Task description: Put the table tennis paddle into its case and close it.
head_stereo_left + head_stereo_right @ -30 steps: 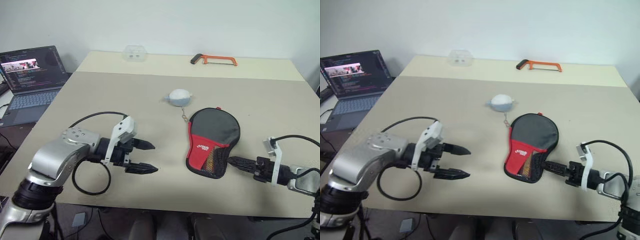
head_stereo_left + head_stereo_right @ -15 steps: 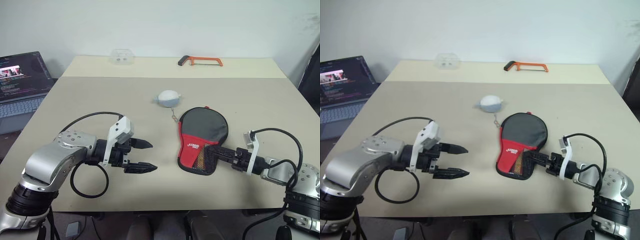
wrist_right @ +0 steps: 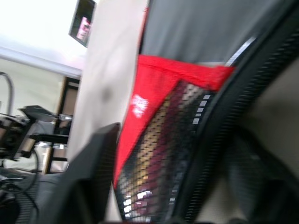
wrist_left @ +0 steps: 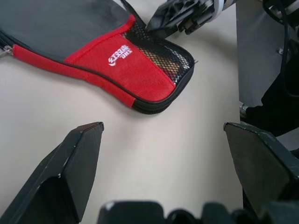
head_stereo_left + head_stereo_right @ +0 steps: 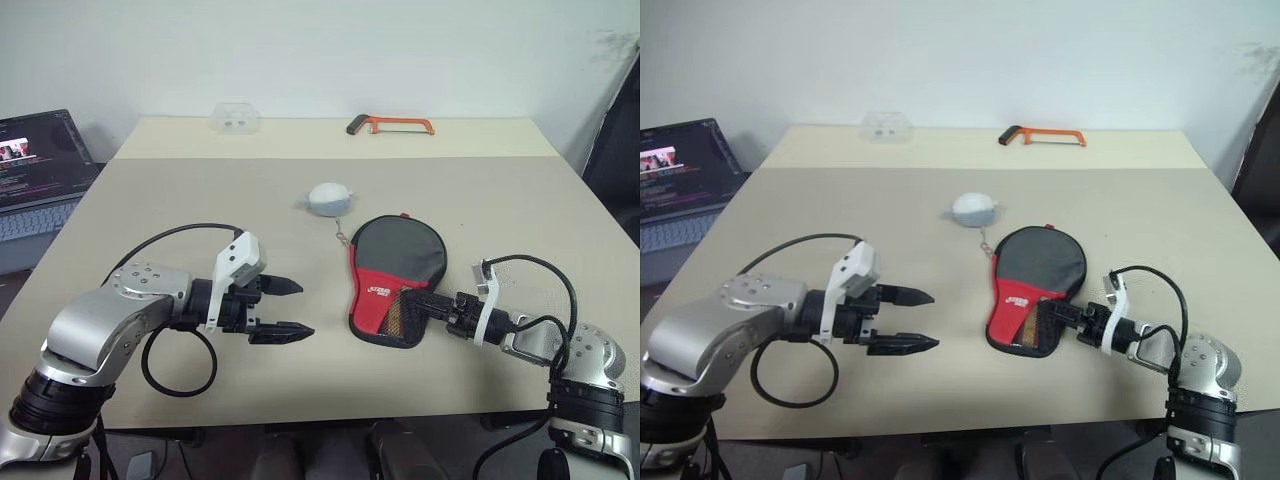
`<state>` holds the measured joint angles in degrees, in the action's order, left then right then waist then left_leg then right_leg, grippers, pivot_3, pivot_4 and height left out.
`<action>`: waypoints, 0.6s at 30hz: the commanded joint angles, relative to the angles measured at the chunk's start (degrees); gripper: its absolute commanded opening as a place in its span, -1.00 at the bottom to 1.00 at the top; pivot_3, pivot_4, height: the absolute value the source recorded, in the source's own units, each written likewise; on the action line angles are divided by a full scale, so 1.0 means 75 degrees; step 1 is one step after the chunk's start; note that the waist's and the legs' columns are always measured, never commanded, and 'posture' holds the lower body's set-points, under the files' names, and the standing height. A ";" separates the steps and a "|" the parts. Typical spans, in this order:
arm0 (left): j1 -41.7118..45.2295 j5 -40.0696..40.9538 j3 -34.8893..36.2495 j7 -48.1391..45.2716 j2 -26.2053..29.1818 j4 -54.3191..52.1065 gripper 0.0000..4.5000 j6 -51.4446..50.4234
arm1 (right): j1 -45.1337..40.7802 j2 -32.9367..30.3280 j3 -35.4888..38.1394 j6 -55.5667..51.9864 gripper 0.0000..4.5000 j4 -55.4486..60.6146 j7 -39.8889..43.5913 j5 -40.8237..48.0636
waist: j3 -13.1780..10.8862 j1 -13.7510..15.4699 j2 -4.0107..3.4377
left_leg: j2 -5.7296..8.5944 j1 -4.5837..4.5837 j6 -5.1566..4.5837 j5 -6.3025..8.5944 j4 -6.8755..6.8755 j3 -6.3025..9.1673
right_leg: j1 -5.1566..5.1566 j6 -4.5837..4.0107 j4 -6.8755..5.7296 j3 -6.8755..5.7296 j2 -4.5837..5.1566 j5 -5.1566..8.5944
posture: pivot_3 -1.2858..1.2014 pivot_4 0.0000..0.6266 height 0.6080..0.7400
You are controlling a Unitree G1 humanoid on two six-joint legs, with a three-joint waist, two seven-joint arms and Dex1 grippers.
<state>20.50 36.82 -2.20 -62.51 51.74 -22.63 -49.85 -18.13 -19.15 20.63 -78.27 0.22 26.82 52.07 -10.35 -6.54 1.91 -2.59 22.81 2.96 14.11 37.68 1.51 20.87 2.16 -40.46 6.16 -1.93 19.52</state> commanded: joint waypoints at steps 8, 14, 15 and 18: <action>0.0090 -0.0037 0.0042 -0.0035 0.0069 -0.0118 1.00 0.0196 | 0.0516 -0.0641 -0.1604 -0.0221 -0.99 0.0587 0.0932 -0.0105 | 0.0077 0.0020 0.0122 | -0.0016 -0.0009 0.0003 0.0001 -0.0098 -0.0011 | 0.0010 -0.0029 0.0089 0.0042 -0.0032 -0.0017 | 0.03 -0.52 1.00; 0.0066 -0.0076 0.0052 -0.0109 0.0160 -0.0099 1.00 0.0224 | 0.0762 -0.2341 -0.3630 0.0972 -0.99 0.1306 0.2974 -0.0799 | 0.0056 0.0190 0.0087 | -0.0011 0.0024 0.0008 0.0005 -0.0113 -0.0016 | 0.0038 -0.0029 0.0123 0.0039 -0.0030 -0.0016 | 0.03 -0.52 1.00; 0.0067 -0.0082 0.0052 -0.0112 0.0180 -0.0108 1.00 0.0216 | 0.0768 -0.2601 -0.3945 0.1239 -0.99 0.1315 0.3310 -0.0987 | 0.0056 0.0217 0.0087 | -0.0010 0.0026 0.0011 0.0008 -0.0115 -0.0016 | 0.0038 -0.0029 0.0132 0.0038 -0.0030 -0.0016 | 0.03 -0.52 1.00; 0.0042 -0.0057 0.0095 -0.0102 0.0242 -0.0179 1.00 0.0156 | 0.0691 -0.3330 -0.4836 0.2141 -0.99 0.1307 0.4393 -0.1631 | 0.0056 0.0238 0.0087 | -0.0019 0.0041 0.0029 0.0023 -0.0119 -0.0004 | 0.0037 -0.0052 0.0161 0.0016 -0.0030 -0.0025 | 0.03 -0.52 1.00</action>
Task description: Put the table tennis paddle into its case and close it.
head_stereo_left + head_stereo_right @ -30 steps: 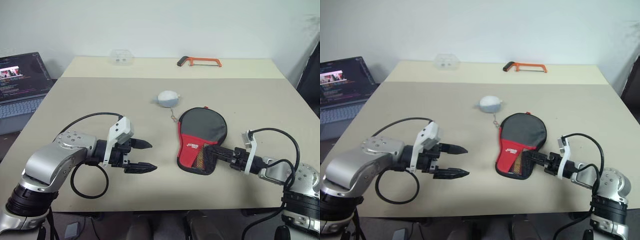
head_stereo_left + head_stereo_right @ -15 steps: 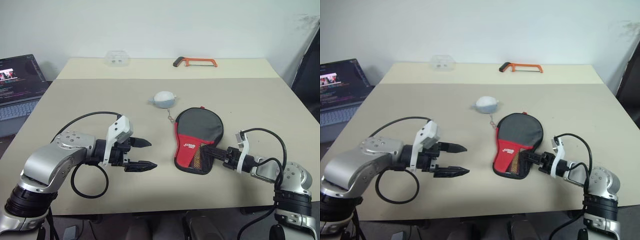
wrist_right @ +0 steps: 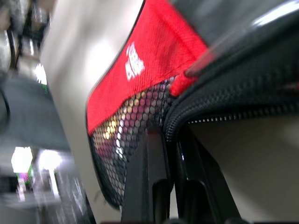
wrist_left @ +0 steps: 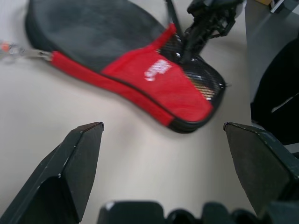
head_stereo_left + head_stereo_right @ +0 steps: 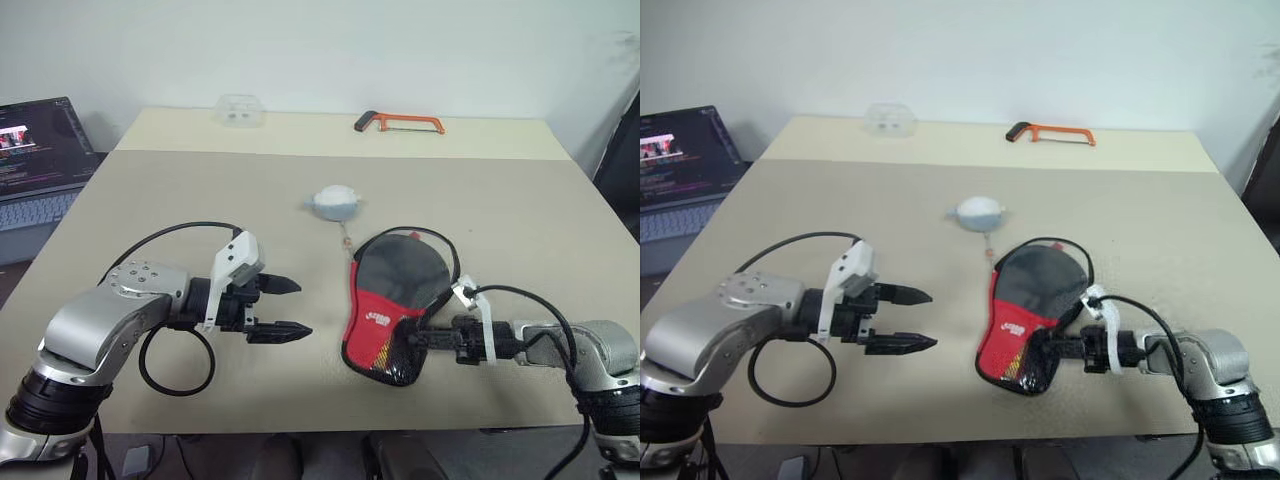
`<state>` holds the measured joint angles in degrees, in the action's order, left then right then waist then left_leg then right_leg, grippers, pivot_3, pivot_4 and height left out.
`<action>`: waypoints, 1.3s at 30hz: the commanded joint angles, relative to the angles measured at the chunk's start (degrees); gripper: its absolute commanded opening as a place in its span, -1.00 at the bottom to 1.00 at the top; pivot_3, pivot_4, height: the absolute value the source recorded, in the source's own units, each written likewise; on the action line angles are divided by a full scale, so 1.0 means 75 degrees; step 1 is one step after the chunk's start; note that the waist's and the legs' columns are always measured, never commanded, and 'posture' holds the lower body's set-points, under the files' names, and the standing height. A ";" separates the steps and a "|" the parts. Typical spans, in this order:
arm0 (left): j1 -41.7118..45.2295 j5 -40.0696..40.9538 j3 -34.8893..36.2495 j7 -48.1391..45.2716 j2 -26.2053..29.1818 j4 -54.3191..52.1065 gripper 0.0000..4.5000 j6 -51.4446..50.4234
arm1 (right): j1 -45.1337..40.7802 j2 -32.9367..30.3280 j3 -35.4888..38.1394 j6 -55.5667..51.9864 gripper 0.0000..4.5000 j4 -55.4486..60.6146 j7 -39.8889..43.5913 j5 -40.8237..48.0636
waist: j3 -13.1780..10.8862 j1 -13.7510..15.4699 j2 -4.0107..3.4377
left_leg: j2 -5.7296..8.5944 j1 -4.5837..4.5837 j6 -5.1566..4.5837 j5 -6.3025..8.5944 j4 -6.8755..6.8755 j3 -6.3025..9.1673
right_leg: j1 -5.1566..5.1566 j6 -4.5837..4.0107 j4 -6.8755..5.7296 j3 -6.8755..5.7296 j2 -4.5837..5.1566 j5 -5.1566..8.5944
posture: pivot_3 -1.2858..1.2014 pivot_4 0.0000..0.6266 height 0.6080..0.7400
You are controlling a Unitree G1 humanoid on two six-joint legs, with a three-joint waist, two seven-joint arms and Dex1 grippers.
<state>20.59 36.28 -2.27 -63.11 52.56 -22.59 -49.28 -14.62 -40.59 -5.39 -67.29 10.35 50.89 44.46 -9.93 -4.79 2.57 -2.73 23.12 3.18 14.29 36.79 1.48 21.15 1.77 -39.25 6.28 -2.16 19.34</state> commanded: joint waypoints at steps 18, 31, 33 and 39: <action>-0.0004 0.0049 0.0123 0.0224 0.0194 -0.0273 1.00 -0.0039 | -0.1176 -0.1472 -0.2787 0.3715 -0.99 -0.1606 0.3871 -0.3248 | -0.0013 0.0110 -0.0021 | 0.0009 0.0035 0.0009 0.0002 0.0030 0.0032 | -0.0010 -0.0002 0.0021 -0.0075 0.0047 -0.0017 | 0.03 -0.52 1.00; 0.0317 -0.0106 -0.0092 0.0321 0.0040 0.0004 1.00 0.0037 | -0.1527 -0.1438 -0.2702 0.4116 -0.99 -0.2292 0.4049 -0.3624 | -0.0023 0.0232 -0.0035 | 0.0016 0.0008 0.0011 -0.0001 0.0059 0.0045 | -0.0060 0.0010 0.0020 -0.0081 0.0051 -0.0026 | 0.03 -0.52 1.00; 0.0346 -0.0133 -0.0099 0.0326 0.0021 0.0048 1.00 0.0060 | -0.1627 -0.1428 -0.2641 0.4097 -0.99 -0.2376 0.4034 -0.3625 | -0.0024 0.0231 -0.0036 | 0.0018 -0.0027 0.0011 -0.0001 0.0058 0.0044 | -0.0099 0.0014 0.0028 -0.0081 0.0053 -0.0024 | 0.03 -0.52 1.00; 0.0375 -0.0190 -0.0105 0.0302 -0.0003 0.0099 1.00 0.0103 | -0.1500 -0.1698 -0.2468 0.3949 -0.99 -0.1875 0.4041 -0.3535 | -0.0038 0.0244 -0.0059 | 0.0020 -0.0039 0.0011 -0.0001 0.0064 0.0047 | -0.0115 0.0025 0.0027 -0.0082 0.0054 -0.0019 | 0.03 -0.52 1.00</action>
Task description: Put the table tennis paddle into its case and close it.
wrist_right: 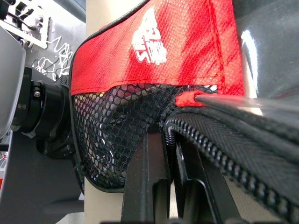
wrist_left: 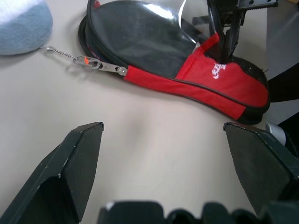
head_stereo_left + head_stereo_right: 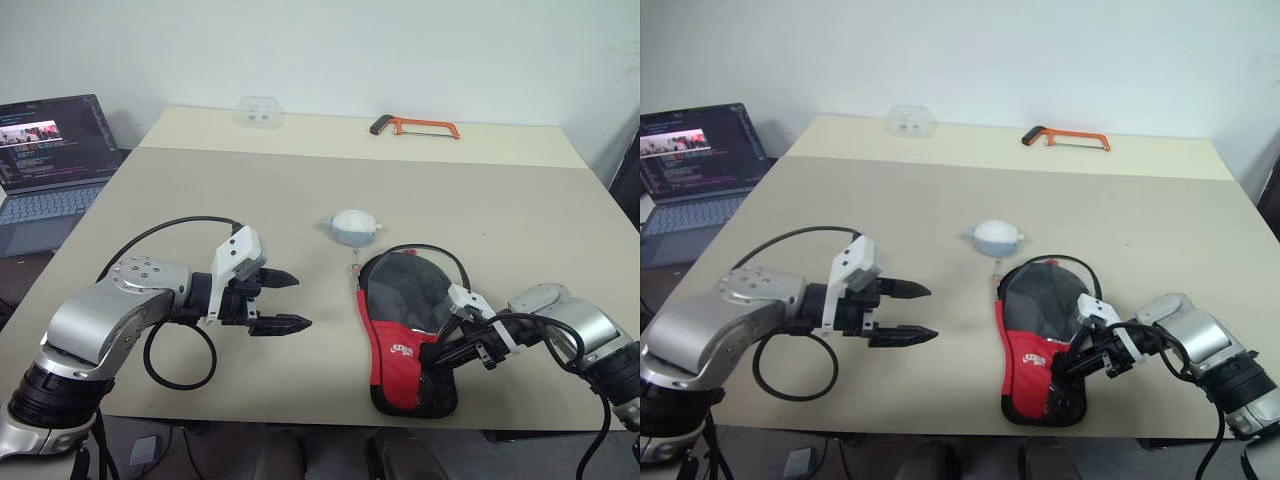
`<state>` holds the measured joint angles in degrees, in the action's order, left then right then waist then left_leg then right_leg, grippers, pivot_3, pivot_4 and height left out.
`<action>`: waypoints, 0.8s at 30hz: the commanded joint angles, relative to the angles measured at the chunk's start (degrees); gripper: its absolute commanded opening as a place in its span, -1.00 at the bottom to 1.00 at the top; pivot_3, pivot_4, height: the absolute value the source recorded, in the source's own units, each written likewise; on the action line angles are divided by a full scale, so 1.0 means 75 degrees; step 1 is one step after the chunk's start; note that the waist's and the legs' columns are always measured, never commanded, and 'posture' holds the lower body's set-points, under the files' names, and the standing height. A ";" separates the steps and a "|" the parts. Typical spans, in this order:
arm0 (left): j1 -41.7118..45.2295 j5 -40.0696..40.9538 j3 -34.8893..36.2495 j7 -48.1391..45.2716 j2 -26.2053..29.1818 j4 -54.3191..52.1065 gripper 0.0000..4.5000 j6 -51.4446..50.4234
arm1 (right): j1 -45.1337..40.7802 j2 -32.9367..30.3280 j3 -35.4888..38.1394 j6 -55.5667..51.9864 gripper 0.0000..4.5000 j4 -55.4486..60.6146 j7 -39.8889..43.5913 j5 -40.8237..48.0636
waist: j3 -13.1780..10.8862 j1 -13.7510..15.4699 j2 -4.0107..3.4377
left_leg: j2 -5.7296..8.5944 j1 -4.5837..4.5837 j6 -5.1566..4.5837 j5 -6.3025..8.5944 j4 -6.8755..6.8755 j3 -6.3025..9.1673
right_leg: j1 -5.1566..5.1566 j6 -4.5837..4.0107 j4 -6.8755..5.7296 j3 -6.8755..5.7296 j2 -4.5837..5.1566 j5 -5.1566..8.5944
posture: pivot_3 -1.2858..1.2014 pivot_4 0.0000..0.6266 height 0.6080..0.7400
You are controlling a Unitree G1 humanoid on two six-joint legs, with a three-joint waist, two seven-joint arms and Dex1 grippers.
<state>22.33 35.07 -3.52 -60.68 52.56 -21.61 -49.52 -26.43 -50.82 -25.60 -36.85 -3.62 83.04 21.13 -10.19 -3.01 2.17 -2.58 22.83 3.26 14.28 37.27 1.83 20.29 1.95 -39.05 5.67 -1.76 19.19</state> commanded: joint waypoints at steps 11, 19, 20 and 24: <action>0.0252 -0.0166 -0.0066 -0.0014 -0.0157 0.0126 1.00 0.0275 | -0.0116 -0.0693 0.0840 -0.0428 0.42 0.0200 -0.0444 -0.0370 | -0.0020 0.0009 -0.0032 | 0.0001 0.0001 0.0000 0.0000 0.0000 0.0000 | 0.0001 -0.0004 -0.0001 0.0000 0.0004 -0.0004 | 0.03 -0.52 1.00; 0.0427 -0.0227 0.0042 -0.0013 -0.0264 0.0476 1.00 0.0400 | -0.0340 -0.1432 0.1276 0.0322 0.99 -0.0338 -0.0781 -0.1052 | -0.0034 0.0014 -0.0054 | 0.0003 0.0004 -0.0001 0.0000 0.0012 -0.0003 | 0.0000 0.0003 -0.0002 0.0001 0.0005 -0.0006 | 0.03 -0.52 1.00; 0.0465 -0.0220 0.0084 0.0006 -0.0288 0.0551 1.00 0.0408 | -0.0343 -0.1540 0.1375 0.0459 0.99 -0.0386 -0.0814 -0.1122 | -0.0042 0.0020 -0.0066 | 0.0006 0.0007 -0.0001 0.0000 0.0013 -0.0005 | 0.0003 0.0003 -0.0002 0.0002 0.0007 -0.0007 | 0.03 -0.52 1.00; 0.0600 -0.0192 0.0220 0.0036 -0.0315 0.0755 1.00 0.0467 | -0.0289 -0.1906 0.1844 0.0611 0.99 0.0000 -0.0965 -0.1221 | -0.0055 0.0085 -0.0085 | 0.0007 0.0021 -0.0001 0.0000 -0.0010 -0.0019 | 0.0026 -0.0006 -0.0005 -0.0002 0.0011 -0.0011 | 0.03 -0.52 1.00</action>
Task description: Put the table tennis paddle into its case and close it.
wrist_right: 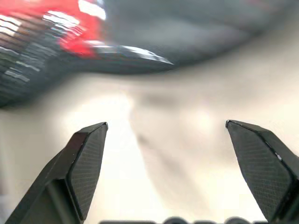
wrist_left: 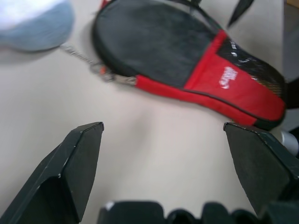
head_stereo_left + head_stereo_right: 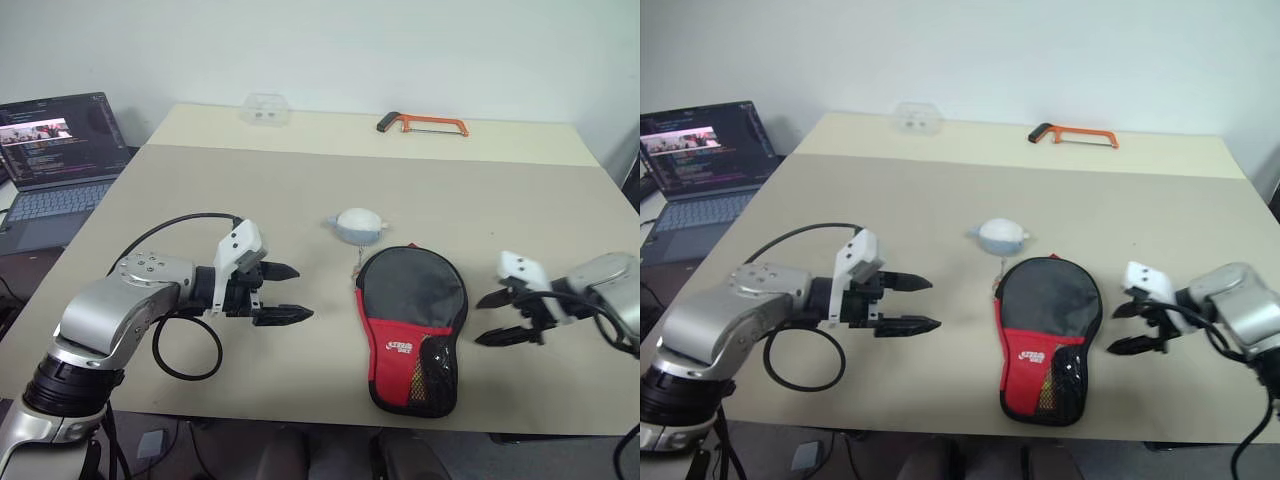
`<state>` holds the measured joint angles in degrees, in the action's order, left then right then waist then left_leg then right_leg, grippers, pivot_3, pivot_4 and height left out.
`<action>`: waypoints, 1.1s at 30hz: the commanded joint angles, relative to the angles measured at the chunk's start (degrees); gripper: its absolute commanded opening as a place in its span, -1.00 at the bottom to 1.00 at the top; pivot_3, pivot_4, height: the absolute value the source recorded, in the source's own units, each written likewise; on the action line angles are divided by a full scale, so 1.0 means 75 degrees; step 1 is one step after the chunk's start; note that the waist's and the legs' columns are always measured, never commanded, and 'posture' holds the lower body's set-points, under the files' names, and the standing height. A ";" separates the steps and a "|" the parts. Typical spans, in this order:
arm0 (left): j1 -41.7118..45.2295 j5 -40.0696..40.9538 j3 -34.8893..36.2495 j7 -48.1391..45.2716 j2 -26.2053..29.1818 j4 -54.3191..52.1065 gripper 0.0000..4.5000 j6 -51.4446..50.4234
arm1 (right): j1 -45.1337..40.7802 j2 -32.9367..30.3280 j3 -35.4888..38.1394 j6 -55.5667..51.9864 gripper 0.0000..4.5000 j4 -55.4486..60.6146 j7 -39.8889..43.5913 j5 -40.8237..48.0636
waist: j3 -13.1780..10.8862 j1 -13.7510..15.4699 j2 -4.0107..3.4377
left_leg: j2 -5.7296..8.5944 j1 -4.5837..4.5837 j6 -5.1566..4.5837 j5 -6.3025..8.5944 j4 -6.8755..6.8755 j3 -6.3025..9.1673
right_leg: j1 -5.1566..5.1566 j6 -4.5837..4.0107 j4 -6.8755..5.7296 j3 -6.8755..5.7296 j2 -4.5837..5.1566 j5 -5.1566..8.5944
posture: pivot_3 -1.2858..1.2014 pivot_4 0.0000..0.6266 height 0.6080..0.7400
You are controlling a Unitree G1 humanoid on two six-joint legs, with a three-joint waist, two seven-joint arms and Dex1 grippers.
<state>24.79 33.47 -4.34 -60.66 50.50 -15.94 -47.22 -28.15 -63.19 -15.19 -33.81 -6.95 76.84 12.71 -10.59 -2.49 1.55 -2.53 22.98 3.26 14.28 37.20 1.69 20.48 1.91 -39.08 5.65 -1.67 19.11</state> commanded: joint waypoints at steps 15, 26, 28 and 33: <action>0.3354 -0.1922 -0.0444 0.1299 -0.2073 0.3719 1.00 0.1700 | 0.0447 0.5168 0.1080 0.0523 0.99 0.2650 -0.4630 0.0519 | -0.0015 0.0127 -0.0025 | 0.0000 0.0141 0.0060 -0.0037 0.0039 0.0003 | 0.0154 -0.0005 -0.0085 -0.0013 -0.0010 0.0007 | 0.03 -0.52 1.00; 0.4942 -0.2850 -0.1019 -0.0191 -0.2978 0.6213 1.00 0.3412 | 0.1587 0.5860 0.1048 0.0998 0.99 0.1954 -0.5370 0.0302 | -0.0015 0.0100 -0.0025 | 0.0042 0.0213 0.0037 -0.0043 0.0120 -0.0016 | 0.0232 0.0007 -0.0187 -0.0018 0.0001 0.0014 | 0.03 -0.52 1.00; 0.5270 -0.2975 -0.1045 -0.0315 -0.3217 0.6686 1.00 0.3652 | 0.1530 0.5965 0.1340 0.0969 0.99 0.2028 -0.5479 0.0545 | -0.0015 0.0097 -0.0025 | 0.0072 0.0208 0.0033 -0.0044 0.0119 -0.0010 | 0.0232 0.0007 -0.0202 -0.0016 -0.0001 0.0015 | 0.03 -0.52 1.00; 0.5805 -0.3404 -0.1088 -0.0386 -0.3724 0.7738 1.00 0.4252 | 0.1313 0.6260 0.1952 0.0986 0.99 0.2056 -0.5852 0.0864 | -0.0015 0.0088 -0.0025 | 0.0091 0.0208 0.0026 -0.0051 0.0120 -0.0006 | 0.0235 0.0009 -0.0221 -0.0015 0.0012 0.0016 | 0.03 -0.52 1.00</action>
<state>66.16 8.84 -12.88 -63.31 22.98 40.77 -17.59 -17.25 -16.62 -2.40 -27.32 7.36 34.07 18.12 -10.70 -1.83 1.36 -1.84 24.54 3.45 13.90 38.10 1.64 22.25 1.98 -40.75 5.55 -1.58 19.23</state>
